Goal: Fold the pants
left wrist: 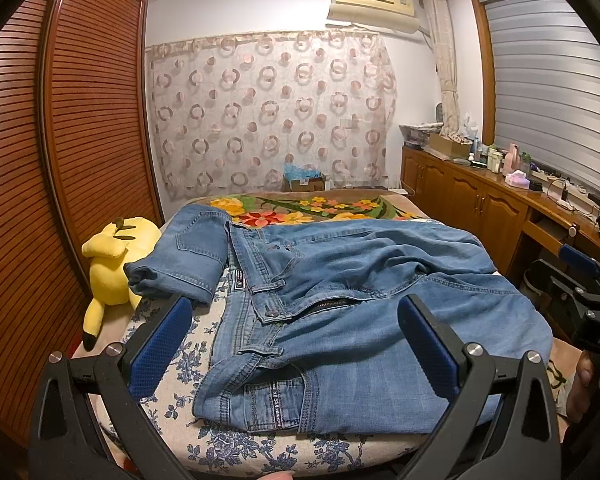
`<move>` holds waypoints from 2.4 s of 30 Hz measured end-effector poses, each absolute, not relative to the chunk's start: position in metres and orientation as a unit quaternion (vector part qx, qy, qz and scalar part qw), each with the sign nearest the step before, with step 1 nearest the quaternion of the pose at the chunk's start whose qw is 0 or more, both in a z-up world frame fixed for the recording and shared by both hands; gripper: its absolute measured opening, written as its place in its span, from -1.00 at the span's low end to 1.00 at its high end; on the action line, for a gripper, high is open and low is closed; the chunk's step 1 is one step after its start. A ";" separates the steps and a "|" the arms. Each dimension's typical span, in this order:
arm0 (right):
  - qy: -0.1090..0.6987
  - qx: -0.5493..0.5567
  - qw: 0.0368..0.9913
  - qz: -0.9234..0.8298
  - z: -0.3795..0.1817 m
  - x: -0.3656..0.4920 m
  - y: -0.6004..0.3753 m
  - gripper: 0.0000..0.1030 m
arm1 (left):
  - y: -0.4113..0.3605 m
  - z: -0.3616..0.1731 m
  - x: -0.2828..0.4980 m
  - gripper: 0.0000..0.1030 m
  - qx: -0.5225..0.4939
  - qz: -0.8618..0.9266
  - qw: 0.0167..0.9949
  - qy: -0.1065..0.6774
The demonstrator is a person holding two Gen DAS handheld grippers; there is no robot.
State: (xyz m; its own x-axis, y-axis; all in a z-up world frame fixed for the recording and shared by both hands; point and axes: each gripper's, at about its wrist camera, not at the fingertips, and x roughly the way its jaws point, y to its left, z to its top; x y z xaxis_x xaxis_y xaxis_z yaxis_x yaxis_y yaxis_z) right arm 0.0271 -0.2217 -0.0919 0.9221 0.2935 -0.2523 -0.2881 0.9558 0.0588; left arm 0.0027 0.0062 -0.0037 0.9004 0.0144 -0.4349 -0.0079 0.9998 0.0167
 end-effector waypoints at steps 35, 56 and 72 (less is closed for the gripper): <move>0.127 0.010 0.981 0.149 -0.094 0.028 -0.222 1.00 | 0.008 -0.004 0.003 1.00 0.009 0.007 0.976 0.218; 0.125 0.010 0.981 0.150 -0.095 0.028 -0.221 1.00 | 0.007 0.001 0.000 1.00 0.009 0.008 0.976 0.217; 0.158 0.017 0.976 0.148 -0.104 0.039 -0.224 1.00 | 0.011 -0.022 0.026 1.00 0.003 -0.003 0.961 0.275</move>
